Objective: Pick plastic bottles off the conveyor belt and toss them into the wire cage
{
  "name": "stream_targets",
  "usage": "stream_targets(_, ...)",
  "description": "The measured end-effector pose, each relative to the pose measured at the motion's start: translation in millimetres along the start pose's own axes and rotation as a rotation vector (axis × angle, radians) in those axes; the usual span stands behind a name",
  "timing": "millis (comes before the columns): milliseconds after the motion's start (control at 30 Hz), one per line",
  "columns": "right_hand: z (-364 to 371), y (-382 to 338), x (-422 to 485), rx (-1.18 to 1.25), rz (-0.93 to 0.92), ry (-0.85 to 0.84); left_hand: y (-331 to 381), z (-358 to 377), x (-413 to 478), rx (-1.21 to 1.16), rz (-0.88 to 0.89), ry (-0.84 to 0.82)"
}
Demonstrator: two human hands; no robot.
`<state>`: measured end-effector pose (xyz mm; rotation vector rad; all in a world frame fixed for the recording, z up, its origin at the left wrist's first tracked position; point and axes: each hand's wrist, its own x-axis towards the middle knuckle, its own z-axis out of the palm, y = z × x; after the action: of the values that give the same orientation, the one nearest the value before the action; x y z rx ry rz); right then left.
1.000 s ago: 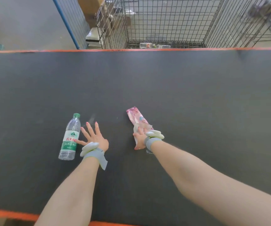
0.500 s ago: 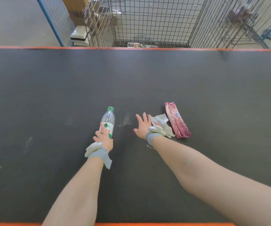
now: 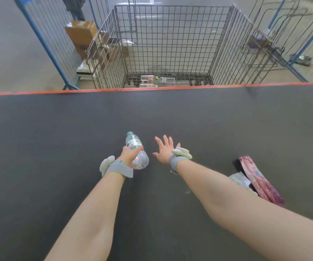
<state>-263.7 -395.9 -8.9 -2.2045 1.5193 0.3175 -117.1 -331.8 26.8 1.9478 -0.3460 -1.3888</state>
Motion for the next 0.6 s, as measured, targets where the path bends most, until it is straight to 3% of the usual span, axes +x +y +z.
stream_targets(100,-48,5,68,0.045,0.014,0.099,113,21,36,-0.079,0.141,0.023)
stream_targets(167,-86,6,114,0.124,0.048,0.209,195,32,48,-0.225,0.251,-0.113)
stream_targets(233,-110,4,147,0.192,0.063,0.266,242,45,58,-0.174,0.283,-0.222)
stream_targets(367,-112,5,154,0.121,0.046,0.191,212,71,70,0.379,0.249,-0.078)
stream_targets(500,-94,8,119,0.049,0.024,0.091,143,71,61,0.600,0.138,-0.068)
stream_targets(600,-85,9,74,0.008,0.036,0.060,108,56,29,0.684,0.162,-0.004)
